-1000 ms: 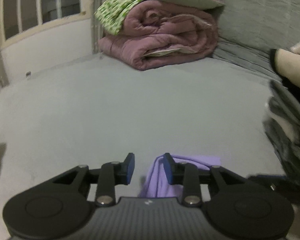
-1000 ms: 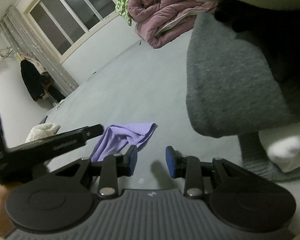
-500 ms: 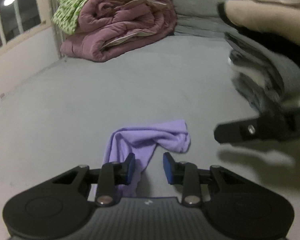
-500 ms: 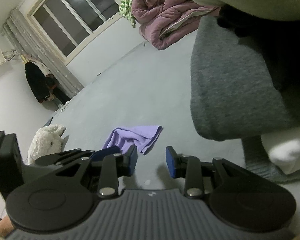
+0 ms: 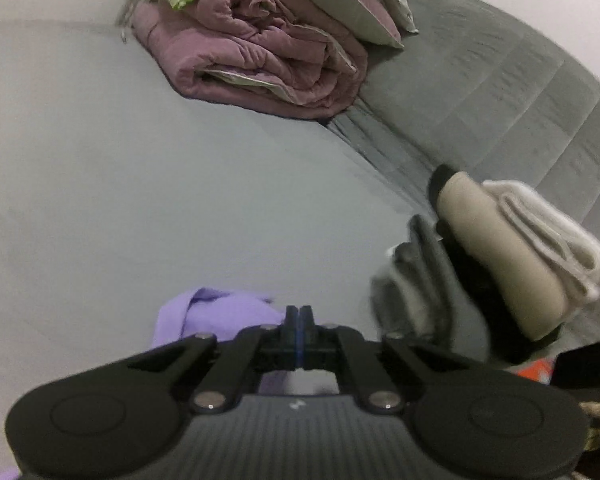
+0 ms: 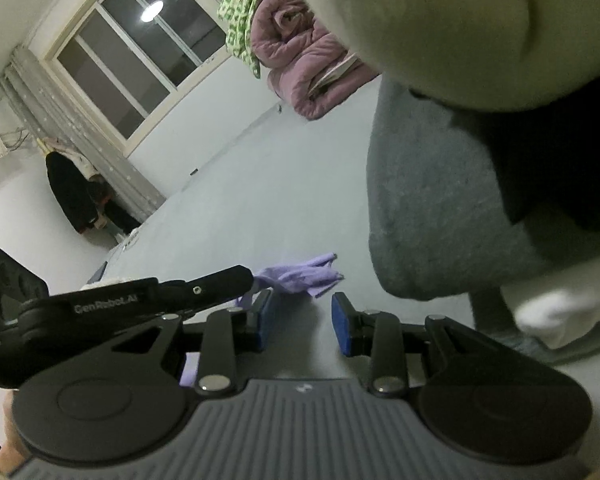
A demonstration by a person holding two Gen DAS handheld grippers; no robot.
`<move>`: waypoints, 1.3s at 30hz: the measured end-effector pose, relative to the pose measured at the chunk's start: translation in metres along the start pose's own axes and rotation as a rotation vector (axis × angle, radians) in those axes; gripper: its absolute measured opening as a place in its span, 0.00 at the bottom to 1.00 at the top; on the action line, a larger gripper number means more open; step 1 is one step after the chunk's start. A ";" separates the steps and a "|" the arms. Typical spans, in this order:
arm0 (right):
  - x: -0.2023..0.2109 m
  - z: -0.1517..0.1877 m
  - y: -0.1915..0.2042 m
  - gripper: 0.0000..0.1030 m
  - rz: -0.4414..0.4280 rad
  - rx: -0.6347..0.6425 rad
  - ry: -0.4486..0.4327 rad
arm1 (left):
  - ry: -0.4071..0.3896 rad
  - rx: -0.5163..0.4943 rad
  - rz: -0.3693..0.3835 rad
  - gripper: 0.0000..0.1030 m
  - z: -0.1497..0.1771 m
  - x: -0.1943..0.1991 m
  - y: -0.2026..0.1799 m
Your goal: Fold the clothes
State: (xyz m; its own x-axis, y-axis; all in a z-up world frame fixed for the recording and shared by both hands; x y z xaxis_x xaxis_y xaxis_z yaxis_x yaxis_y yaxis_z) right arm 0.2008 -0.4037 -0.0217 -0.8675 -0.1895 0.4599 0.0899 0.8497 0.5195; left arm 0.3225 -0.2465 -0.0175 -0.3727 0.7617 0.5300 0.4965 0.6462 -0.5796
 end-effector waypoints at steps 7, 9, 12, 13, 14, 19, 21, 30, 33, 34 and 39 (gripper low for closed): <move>-0.004 0.005 0.010 0.34 -0.031 0.008 0.059 | 0.052 0.035 0.034 0.00 -0.006 -0.009 -0.010; -0.006 0.006 0.012 0.35 -0.040 0.016 0.077 | 0.076 0.019 0.032 0.00 -0.004 -0.010 -0.013; -0.007 0.007 0.014 0.36 -0.049 0.024 0.091 | 0.098 -0.008 0.029 0.00 -0.002 -0.010 -0.017; -0.008 0.007 0.013 0.36 -0.050 0.024 0.095 | 0.093 -0.010 0.028 0.00 -0.003 -0.009 -0.017; -0.009 0.007 0.013 0.36 -0.048 0.023 0.097 | 0.087 -0.011 0.026 0.01 -0.003 -0.007 -0.017; -0.011 0.007 0.011 0.36 -0.031 0.016 0.088 | 0.058 -0.050 -0.034 0.06 -0.006 -0.006 -0.011; -0.012 0.008 0.009 0.36 -0.014 0.010 0.060 | 0.052 -0.087 -0.087 0.07 -0.006 -0.008 -0.007; -0.038 0.014 0.008 0.31 0.050 0.051 -0.023 | 0.053 -0.134 -0.204 0.08 -0.008 -0.040 0.030; -0.048 0.016 0.008 0.11 0.071 0.072 -0.046 | 0.041 -0.115 -0.194 0.08 -0.013 -0.044 0.038; -0.049 0.016 0.008 0.03 0.078 0.077 -0.054 | 0.039 -0.111 -0.185 0.03 -0.014 -0.046 0.039; -0.032 0.011 0.012 0.03 0.175 0.140 -0.120 | -0.017 -0.115 -0.160 0.00 -0.018 -0.048 0.033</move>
Point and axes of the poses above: each gripper's, at about its wrist camera, not at the fingertips, and x roughly against the way its jaws point, y to its left, z to its underside, the point moved 4 cm from there along -x, roughly the way its jaws point, and after that the axes turned 7 degrees about x, right-handed, at the moved point
